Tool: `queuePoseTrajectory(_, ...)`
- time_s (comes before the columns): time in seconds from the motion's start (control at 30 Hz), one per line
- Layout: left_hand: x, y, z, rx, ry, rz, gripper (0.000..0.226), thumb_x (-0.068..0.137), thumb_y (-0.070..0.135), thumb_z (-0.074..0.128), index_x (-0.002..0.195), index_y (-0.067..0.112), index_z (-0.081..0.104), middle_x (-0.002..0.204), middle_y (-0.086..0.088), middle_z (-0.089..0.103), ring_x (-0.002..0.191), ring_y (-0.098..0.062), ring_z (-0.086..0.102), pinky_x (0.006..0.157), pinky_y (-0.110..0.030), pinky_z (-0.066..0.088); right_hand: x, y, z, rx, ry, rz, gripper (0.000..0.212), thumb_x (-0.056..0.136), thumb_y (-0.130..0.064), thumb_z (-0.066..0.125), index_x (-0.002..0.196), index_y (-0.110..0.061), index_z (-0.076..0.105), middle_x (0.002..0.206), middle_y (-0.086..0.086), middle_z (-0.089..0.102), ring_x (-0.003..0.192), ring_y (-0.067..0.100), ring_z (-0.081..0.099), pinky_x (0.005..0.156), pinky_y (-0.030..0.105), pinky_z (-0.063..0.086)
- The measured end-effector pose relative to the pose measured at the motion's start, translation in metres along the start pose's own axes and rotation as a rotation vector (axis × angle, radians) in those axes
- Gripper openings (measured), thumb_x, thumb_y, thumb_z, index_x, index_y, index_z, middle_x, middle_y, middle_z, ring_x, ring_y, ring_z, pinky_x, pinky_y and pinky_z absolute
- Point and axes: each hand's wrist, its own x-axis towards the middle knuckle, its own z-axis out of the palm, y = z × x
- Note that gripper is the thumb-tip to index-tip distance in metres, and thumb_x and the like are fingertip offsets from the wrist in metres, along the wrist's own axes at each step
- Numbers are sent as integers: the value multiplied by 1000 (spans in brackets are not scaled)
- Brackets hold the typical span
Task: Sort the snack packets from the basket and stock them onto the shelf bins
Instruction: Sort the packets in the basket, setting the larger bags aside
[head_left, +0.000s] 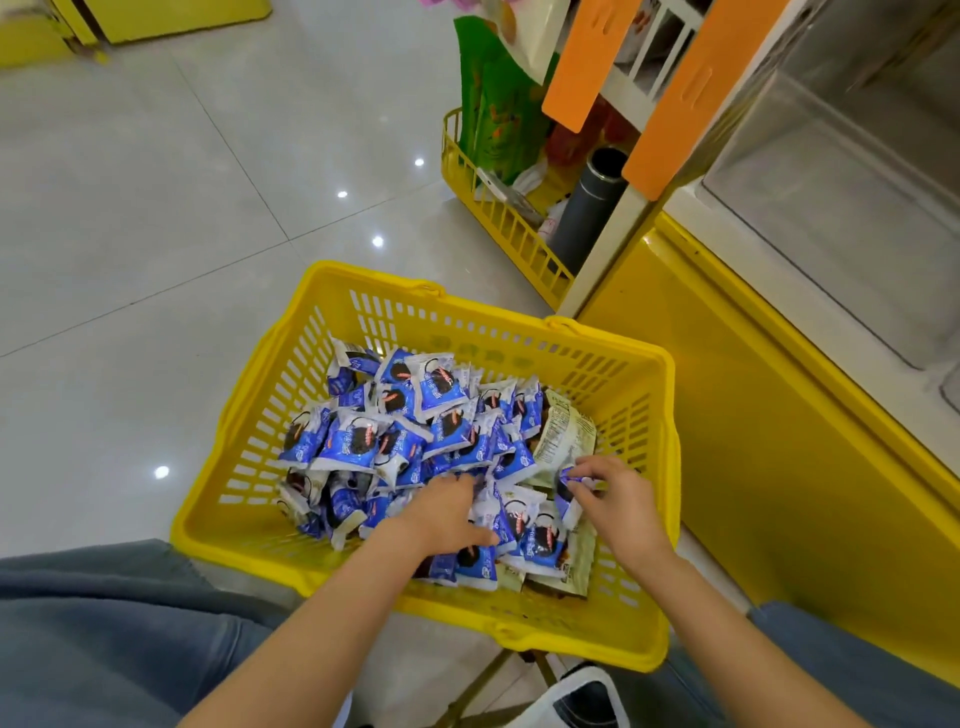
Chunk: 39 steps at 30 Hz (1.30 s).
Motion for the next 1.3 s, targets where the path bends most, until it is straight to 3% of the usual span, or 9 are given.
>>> queuePoseTrajectory(0.23,-26,-6,-2,-53,193,90,26,84,34,66,105,21,61,110,0,57,107,-17,48,86,-29,39,-25,-25,-13,492,30,119,9,83,-8,67,83,-17,69,106,-7,61,99,1,56,70,3,42)
queuePoseTrajectory(0.37,-42,1,0,-380,346,86,22,90,24,58,73,24,45,80,3,49,77,-14,45,64,-22,34,-37,-42,-12,761,8,226,8,86,-10,65,87,-17,67,101,-11,65,81,-13,61,68,9,51)
queuePoseTrajectory(0.53,-54,22,-8,-1412,290,-44,16,99,17,43,97,3,49,96,-16,64,84,-24,65,78,-37,55,-52,-68,0,934,44,207,10,85,-3,63,84,-13,65,104,-9,65,86,-11,63,70,10,51)
queuePoseTrajectory(0.67,-61,20,-8,-1700,240,18,38,99,30,37,122,5,55,108,-18,68,87,-26,65,74,-40,56,-64,-85,13,894,29,84,16,83,3,63,80,-13,63,105,-8,63,91,-5,63,73,12,49)
queuePoseTrajectory(0.77,-66,14,-7,-1738,195,34,50,90,46,44,121,9,57,109,-11,69,95,-21,67,85,-39,50,-71,-90,21,651,82,-34,21,83,-1,66,78,-22,63,106,-14,60,100,-2,59,83,17,48)
queuePoseTrajectory(0.93,-70,8,-9,-1480,377,-15,54,75,28,72,124,13,55,115,-6,67,104,-22,65,95,-44,48,-78,-80,31,515,-112,-214,25,89,-23,61,111,-35,56,117,-24,56,113,-8,50,94,9,39)
queuePoseTrajectory(1.03,-73,3,-15,-1527,406,-57,45,82,25,68,124,18,55,114,-4,68,103,-23,65,95,-48,48,-60,-48,28,453,15,-18,38,90,-27,59,125,-30,44,129,-17,51,118,-5,47,98,13,39)
queuePoseTrajectory(1.17,-74,-4,-19,-1542,380,-42,39,84,28,65,121,19,58,105,-2,72,95,-21,69,85,-42,54,-38,-5,40,258,-211,326,73,87,-35,62,143,-8,25,149,10,33,135,23,33,110,33,32)
queuePoseTrajectory(1.3,-73,-7,-19,-1566,371,-47,34,85,26,64,118,18,59,101,-3,73,90,-20,70,69,-32,58,-26,-3,51,420,-290,478,83,82,-52,59,143,-6,26,146,10,37,131,26,40,106,38,36)
